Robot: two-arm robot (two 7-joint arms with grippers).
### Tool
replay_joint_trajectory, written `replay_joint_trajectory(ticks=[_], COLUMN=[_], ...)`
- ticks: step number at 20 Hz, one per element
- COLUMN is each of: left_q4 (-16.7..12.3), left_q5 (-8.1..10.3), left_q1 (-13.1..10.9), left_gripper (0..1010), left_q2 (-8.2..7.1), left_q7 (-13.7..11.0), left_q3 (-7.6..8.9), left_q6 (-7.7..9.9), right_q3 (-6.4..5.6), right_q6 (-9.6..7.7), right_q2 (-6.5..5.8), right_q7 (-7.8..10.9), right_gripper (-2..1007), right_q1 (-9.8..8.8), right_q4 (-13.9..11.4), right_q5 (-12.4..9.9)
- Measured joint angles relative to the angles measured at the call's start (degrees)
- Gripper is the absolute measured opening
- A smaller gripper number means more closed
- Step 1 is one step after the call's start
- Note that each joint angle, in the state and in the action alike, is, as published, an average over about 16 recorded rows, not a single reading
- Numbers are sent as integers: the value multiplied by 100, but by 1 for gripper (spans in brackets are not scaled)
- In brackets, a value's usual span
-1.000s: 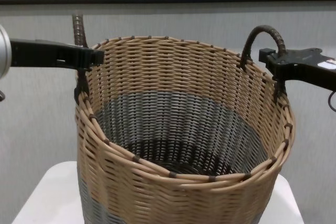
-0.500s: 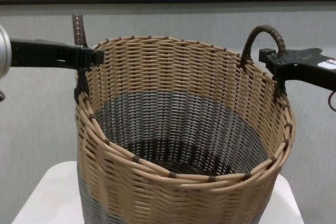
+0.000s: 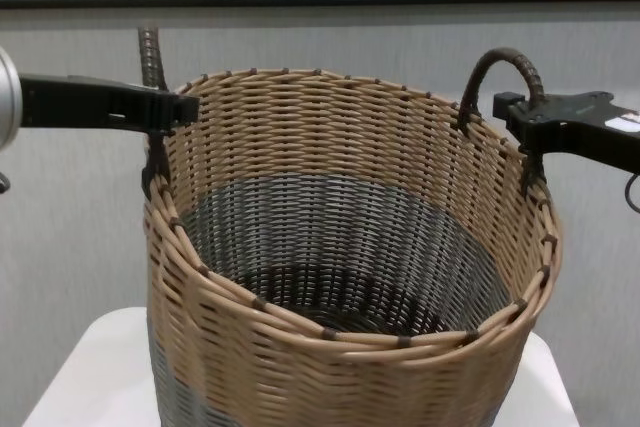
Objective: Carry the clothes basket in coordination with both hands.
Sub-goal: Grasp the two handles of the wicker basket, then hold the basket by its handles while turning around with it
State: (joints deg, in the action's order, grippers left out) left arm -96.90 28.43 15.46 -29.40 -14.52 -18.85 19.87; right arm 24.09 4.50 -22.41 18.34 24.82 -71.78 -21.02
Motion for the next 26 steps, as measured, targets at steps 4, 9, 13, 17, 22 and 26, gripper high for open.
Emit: replay_joint_trajectory(ticks=[4,9,13,17,22,26], left_q4=[-7,-34,-70,-117,-174,-205], left_q5=[-27,-66,-91,-99,-92,-89], left_q1=[-6,-17,-17,-5,30,70], left_gripper=[0,0,0,0,0,0], left_q2=[9,24,37,45,33,5], left_q7=[-35,-116,-183,-250,-338,-422], left_q3=[20,75,140,215,289,323], left_q6=[-25,-127,-255,-396,-543,-650], right_q3=[-11,-67,-128,-194,-275,-326], right_q6=[32,105,160,193,186,156], right_q2=[2,1,4,12,36,71], right_q7=[-58,-177,-275,-339,-332,-297], right_gripper=[11,11,11,11,11,11], right_q1=[-15,-64,-109,-147,-160,-151], right_q4=[-40,-164,-308,-471,-642,-740], right_q5=[87,245,376,480,536,556])
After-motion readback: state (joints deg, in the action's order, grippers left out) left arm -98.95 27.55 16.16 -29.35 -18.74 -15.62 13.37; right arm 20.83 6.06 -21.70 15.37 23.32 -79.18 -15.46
